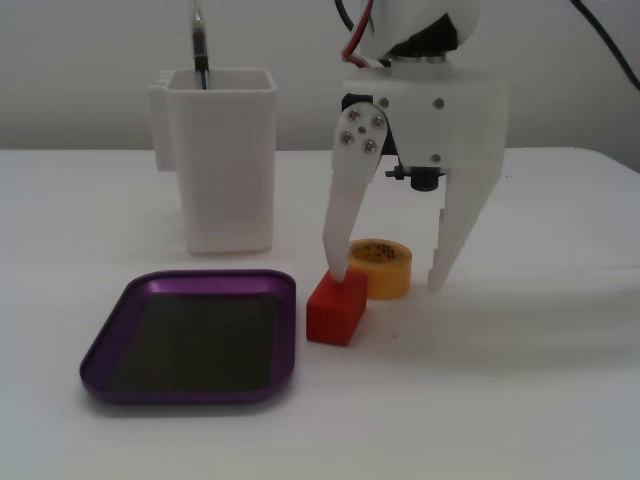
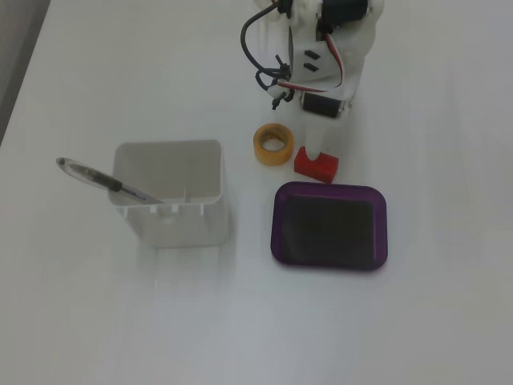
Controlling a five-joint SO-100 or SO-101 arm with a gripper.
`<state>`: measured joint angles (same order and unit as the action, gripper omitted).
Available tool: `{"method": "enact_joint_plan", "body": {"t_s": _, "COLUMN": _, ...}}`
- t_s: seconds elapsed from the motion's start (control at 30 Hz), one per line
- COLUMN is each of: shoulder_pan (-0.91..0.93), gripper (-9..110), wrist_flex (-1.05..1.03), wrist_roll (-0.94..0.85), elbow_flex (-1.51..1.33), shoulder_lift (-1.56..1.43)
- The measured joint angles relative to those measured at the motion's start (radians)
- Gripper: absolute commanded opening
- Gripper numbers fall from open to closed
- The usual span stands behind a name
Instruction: Pick up the red cube and place it in the box.
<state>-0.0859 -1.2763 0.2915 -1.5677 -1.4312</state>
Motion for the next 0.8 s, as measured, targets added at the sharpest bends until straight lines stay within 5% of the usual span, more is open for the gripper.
{"method": "enact_joint_plan", "body": {"t_s": 0.8, "shoulder_pan": 0.044, "gripper": 21, "wrist_flex": 0.015, "wrist_roll": -0.002, "elbow_flex": 0.043, "shoulder_lift": -0.06}}
